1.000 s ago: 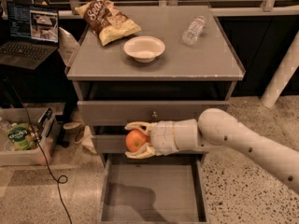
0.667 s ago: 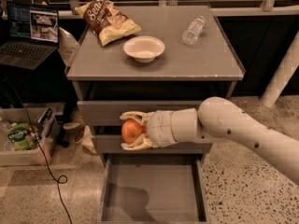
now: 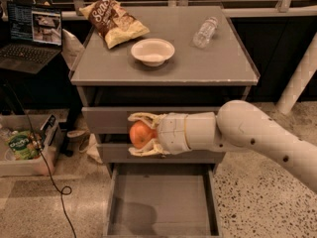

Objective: Pick orange from bottom drawer and place on counter

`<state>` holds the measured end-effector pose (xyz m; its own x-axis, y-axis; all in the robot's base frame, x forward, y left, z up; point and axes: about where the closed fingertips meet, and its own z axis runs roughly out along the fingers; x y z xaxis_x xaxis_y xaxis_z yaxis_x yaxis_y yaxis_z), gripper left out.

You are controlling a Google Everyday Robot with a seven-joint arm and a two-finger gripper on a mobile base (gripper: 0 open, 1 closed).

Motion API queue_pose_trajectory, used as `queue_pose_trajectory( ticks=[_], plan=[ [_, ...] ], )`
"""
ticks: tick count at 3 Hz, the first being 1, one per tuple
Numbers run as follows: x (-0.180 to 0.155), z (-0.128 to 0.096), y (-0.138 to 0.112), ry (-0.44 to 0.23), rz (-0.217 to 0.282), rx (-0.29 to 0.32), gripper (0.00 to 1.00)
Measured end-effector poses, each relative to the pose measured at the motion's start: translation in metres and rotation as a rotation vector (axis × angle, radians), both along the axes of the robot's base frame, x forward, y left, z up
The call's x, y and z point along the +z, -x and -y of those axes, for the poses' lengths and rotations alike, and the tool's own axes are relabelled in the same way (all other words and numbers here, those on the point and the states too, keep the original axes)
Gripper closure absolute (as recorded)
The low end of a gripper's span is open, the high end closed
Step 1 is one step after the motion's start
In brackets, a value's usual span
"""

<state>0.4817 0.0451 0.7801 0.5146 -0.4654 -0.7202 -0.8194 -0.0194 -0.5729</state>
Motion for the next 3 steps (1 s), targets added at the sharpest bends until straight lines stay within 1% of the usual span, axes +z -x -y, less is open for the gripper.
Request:
queue_pose_trajectory(
  ticks=[1, 2, 3],
  plan=[
    [0.050, 0.015, 0.003, 0.018, 0.072, -0.044, 1.00],
    [0.107, 0.049, -0.010, -0.003, 0.137, -0.195, 1.00],
    [0.137, 0.073, -0.037, -0.045, 0.157, -0.288, 1.00]
  ],
)
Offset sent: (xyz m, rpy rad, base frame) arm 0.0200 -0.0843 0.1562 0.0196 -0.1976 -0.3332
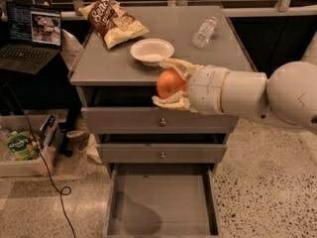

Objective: Pick orange from bottom drawer and place on counter

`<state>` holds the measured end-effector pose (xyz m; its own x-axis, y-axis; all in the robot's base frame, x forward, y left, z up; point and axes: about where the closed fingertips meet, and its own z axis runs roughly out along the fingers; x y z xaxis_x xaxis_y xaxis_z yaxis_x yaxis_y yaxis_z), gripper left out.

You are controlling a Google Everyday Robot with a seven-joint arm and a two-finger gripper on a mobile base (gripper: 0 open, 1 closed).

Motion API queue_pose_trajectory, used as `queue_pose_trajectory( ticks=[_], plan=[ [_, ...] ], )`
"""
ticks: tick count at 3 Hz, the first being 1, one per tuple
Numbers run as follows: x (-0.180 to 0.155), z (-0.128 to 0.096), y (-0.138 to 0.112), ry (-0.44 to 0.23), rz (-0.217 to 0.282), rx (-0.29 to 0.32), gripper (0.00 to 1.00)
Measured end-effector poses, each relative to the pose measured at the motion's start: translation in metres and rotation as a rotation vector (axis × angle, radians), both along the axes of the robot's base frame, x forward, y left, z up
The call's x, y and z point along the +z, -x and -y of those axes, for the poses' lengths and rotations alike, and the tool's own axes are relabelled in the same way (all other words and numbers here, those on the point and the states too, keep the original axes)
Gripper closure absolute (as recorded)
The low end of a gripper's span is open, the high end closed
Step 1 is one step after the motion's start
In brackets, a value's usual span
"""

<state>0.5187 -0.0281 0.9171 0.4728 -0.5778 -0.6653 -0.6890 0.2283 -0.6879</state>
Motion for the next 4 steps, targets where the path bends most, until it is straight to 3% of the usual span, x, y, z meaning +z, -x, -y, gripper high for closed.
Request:
queue_pose_trajectory(
  ticks=[1, 2, 3, 4],
  plan=[
    [0.021, 0.017, -0.031, -0.021, 0.025, -0.051, 1.00],
    [0.021, 0.017, -0.031, -0.021, 0.026, -0.051, 1.00],
    [0.032, 0.015, -0.047, -0.018, 0.067, -0.057, 1.00],
    [0.051, 0.016, -0.083, 0.012, 0.096, -0.069, 1.00]
  ],
)
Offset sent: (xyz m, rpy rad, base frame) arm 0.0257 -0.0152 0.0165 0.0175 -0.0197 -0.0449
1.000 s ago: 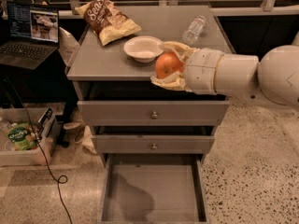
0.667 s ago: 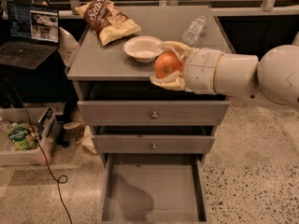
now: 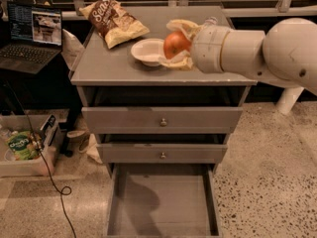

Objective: Pick orange from bottom drawer and place on counter

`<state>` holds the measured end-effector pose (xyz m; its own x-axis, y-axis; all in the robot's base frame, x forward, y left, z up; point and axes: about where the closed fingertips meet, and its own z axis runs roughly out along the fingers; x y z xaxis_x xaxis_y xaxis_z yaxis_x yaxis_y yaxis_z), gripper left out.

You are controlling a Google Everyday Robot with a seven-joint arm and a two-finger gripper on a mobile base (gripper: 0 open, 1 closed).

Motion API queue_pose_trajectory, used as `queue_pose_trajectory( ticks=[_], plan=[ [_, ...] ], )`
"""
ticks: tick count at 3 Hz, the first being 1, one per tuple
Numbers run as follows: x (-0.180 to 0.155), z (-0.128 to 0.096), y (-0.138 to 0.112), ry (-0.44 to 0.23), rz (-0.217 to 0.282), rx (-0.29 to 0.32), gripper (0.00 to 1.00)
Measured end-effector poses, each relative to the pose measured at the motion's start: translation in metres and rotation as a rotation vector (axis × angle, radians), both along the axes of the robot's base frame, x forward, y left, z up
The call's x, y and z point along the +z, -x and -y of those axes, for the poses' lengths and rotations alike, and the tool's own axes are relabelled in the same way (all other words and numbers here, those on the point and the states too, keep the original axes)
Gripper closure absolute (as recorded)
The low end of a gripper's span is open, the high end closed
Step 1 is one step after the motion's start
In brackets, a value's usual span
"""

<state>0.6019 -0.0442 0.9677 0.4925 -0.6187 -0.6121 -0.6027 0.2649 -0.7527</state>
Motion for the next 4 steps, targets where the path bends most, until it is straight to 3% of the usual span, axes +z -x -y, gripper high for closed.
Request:
queue_pose_trajectory(
  ticks=[1, 2, 3, 4],
  plan=[
    [0.002, 0.003, -0.029, 0.005, -0.008, -0.011, 1.00],
    [-0.011, 0.024, -0.053, 0.006, -0.044, -0.071, 1.00],
    [-0.042, 0.076, -0.072, 0.008, -0.112, -0.175, 1.00],
    [-0.042, 0.076, -0.072, 0.008, -0.113, -0.175, 1.00]
  ],
)
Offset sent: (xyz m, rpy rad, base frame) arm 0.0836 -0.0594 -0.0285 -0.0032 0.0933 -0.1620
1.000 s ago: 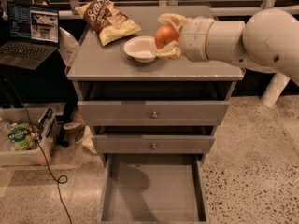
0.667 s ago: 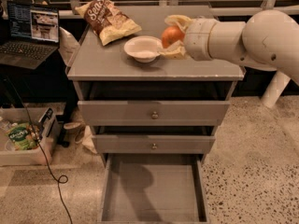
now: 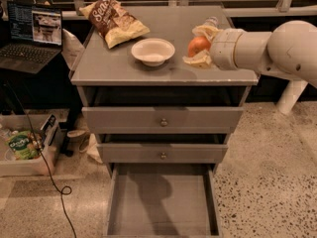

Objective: Pick orange from bottom drawer and place on counter

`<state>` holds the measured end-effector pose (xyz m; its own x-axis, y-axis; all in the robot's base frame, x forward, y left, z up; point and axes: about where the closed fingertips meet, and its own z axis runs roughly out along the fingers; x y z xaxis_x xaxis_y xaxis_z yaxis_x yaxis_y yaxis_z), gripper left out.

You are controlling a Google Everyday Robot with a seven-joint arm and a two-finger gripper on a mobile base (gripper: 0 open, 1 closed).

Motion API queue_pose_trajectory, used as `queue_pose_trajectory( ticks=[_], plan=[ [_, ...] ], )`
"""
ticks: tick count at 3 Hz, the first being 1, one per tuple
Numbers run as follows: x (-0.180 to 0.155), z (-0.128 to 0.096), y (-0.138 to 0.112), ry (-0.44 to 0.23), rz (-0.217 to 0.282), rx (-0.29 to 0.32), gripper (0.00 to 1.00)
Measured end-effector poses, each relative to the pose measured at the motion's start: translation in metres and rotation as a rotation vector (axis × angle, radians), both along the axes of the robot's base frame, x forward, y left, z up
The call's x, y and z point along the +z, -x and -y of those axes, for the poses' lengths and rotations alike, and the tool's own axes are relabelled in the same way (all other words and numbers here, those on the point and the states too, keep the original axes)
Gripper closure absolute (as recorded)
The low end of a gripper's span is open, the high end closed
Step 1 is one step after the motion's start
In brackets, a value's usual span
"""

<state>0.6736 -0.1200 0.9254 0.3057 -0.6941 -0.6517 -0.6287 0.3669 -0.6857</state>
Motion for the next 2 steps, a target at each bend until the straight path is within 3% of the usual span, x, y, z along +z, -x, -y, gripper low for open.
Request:
queue_pose_trajectory(
  ticks=[2],
  plan=[
    [-0.007, 0.022, -0.038, -0.034, -0.010, -0.074, 1.00]
  ],
)
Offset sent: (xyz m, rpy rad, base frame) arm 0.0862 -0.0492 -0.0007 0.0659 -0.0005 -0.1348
